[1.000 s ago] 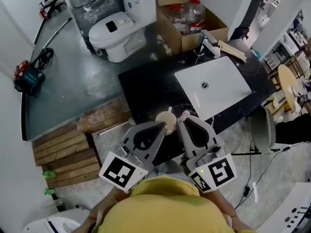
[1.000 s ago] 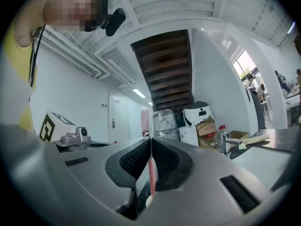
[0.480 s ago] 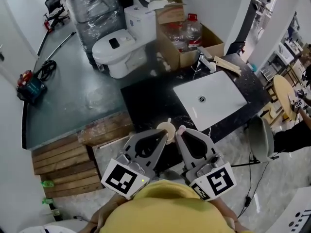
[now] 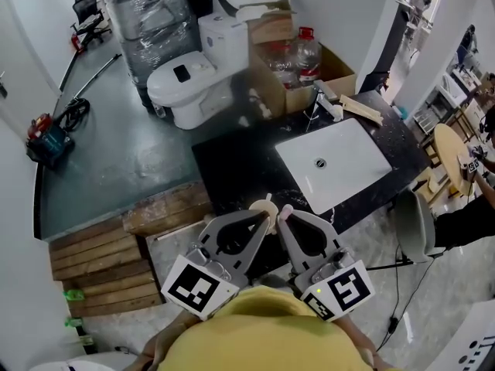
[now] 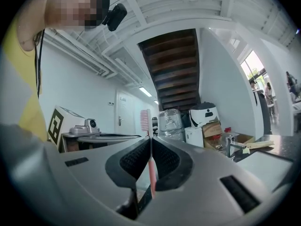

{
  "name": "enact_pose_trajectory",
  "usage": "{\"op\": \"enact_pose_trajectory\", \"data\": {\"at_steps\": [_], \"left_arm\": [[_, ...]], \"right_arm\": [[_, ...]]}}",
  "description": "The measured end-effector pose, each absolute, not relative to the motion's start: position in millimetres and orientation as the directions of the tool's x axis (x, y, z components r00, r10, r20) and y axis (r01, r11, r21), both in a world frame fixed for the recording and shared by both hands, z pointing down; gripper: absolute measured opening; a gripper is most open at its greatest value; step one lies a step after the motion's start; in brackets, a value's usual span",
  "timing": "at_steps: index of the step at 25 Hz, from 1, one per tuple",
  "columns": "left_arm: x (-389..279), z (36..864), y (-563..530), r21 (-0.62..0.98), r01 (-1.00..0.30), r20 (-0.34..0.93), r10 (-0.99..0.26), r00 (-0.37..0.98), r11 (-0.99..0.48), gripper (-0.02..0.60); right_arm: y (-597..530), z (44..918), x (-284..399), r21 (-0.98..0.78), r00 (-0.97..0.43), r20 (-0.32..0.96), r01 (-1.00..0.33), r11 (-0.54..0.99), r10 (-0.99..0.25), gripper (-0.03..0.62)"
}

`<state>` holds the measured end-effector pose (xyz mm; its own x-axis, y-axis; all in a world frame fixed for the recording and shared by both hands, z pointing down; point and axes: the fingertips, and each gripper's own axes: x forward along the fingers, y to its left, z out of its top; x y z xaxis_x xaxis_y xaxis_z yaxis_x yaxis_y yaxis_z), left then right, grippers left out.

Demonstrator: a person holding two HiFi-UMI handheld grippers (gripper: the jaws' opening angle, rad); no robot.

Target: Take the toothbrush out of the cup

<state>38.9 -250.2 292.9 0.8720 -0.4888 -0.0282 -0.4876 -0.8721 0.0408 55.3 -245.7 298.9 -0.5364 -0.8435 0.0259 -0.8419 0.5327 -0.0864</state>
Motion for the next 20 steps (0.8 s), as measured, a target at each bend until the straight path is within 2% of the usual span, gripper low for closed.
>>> {"op": "enact_pose_trajectory", "data": {"at_steps": [20], "left_arm": [[41.5, 303.6, -258.0, 0.006, -0.497, 0.002, -0.497, 0.868, -0.868, 0.009]], "right_arm": [[-255.4, 304.3, 56.2, -0.081, -0.553, 0.041, -0.832, 0.548, -0.833, 0.029]]}}
